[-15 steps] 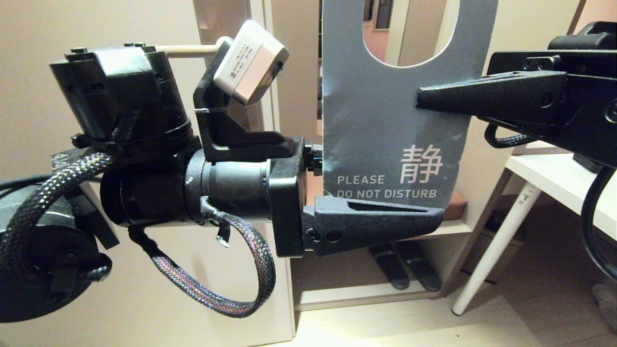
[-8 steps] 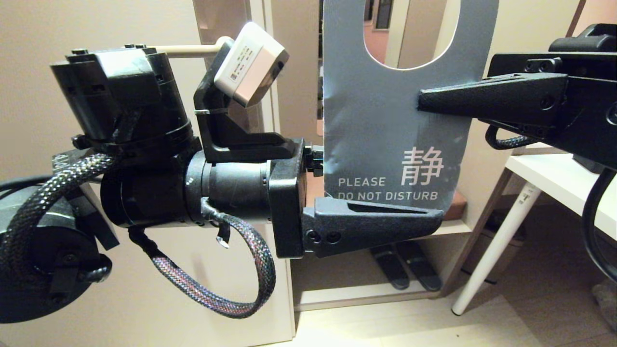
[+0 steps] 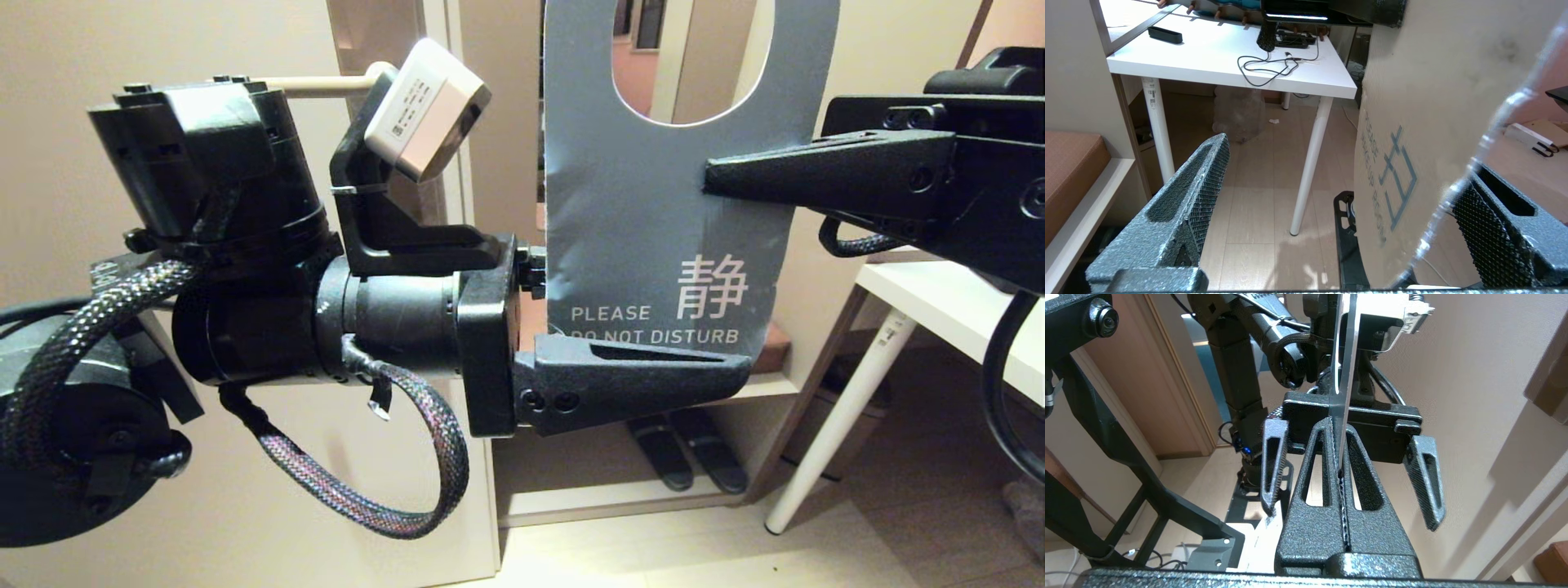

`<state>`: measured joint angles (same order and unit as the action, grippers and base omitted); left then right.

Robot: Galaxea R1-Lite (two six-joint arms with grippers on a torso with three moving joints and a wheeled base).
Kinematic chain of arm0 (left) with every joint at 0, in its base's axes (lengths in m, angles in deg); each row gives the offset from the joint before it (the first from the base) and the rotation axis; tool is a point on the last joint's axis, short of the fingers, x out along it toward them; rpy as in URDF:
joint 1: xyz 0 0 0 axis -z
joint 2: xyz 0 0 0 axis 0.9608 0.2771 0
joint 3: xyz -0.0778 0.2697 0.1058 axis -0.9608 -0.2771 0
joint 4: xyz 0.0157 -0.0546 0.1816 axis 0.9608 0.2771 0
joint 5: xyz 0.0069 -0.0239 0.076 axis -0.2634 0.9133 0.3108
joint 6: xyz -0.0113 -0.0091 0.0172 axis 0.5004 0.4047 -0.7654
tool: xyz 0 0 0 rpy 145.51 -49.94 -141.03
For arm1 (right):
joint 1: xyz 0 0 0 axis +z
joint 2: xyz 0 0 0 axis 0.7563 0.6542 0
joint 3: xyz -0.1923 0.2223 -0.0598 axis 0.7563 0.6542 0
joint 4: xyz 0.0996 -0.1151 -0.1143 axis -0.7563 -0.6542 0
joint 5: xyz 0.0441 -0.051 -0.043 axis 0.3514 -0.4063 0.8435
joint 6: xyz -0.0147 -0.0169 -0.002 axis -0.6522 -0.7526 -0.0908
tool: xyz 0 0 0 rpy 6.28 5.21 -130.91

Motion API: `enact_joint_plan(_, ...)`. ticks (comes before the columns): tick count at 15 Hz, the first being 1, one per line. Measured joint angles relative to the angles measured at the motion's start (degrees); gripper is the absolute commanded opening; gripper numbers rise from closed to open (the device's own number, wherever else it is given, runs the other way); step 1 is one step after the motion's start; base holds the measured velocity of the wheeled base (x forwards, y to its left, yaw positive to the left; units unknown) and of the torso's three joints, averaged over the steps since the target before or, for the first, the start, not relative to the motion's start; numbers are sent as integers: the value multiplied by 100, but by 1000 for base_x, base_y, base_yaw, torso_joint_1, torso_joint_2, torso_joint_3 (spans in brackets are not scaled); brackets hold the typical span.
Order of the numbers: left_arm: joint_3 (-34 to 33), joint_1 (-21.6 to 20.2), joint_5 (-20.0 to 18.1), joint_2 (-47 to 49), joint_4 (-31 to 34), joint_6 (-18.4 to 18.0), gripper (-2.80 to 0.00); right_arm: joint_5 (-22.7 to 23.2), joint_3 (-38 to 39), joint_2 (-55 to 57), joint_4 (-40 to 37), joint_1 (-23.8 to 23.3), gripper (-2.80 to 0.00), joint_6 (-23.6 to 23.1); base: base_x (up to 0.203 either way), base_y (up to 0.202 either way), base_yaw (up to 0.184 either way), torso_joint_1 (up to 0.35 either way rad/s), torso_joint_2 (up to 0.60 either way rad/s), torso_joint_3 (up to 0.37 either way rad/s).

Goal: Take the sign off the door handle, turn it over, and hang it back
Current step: Hand it to the other hand

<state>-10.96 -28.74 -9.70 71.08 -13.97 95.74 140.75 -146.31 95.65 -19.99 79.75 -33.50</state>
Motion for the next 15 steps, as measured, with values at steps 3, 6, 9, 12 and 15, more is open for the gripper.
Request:
enact_joint_plan(3, 0, 0, 0, 2, 1, -9, 0, -1, 0, 18, 2, 48, -280, -2, 0, 0, 0, 0, 0, 0)
enact_joint_plan(6, 2, -4, -4, 2, -2, -9, 0, -1, -2, 30, 4, 56, -280, 0, 0, 0, 0, 0, 0, 0)
enact_joint_plan(9, 0, -11, -2, 2, -10, -24, -280, -1, -9, 44, 2, 56, -280, -9, 0, 0, 0, 0, 0, 0)
enact_joint_plan(12, -6, -21, 4, 0, -66, 56, -280, -1, -9, 50, 2, 56, -280, -6, 0, 0, 0, 0, 0, 0)
enact_joint_plan(15, -6, -26, 7, 0, -85, 63, -280, -4, -9, 57, 5, 56, -280, -9, 0, 0, 0, 0, 0, 0)
